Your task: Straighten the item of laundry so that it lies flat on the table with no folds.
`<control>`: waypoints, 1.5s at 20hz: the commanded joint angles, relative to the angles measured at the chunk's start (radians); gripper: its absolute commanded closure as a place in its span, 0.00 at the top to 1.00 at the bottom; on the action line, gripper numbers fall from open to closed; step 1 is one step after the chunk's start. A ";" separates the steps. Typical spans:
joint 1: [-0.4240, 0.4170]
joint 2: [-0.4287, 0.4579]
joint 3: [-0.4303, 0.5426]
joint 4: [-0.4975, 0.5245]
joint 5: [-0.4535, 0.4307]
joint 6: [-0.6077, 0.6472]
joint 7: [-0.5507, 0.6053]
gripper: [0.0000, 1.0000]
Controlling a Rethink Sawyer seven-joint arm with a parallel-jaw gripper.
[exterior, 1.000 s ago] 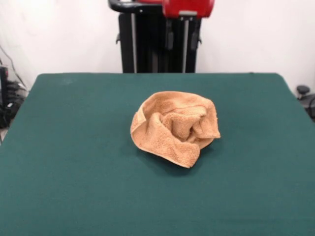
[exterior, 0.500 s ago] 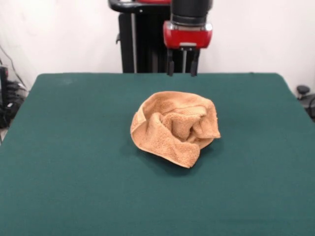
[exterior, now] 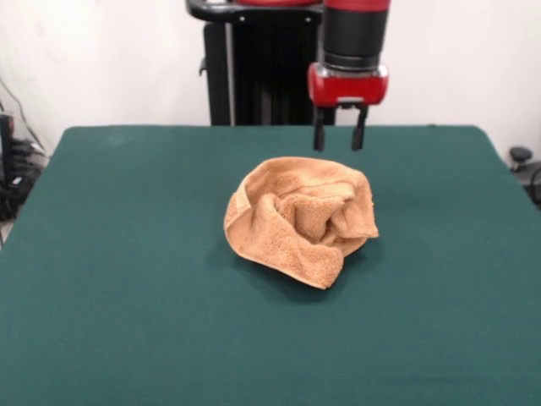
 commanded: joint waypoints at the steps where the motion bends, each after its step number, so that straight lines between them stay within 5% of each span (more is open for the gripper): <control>1: 0.047 0.076 -0.016 -0.063 0.040 -0.115 0.221 1.00; 19: 0.013 0.241 0.021 -0.137 0.036 -0.266 0.203 1.00; 30: 0.118 0.035 -0.057 -0.127 0.140 0.071 0.164 1.00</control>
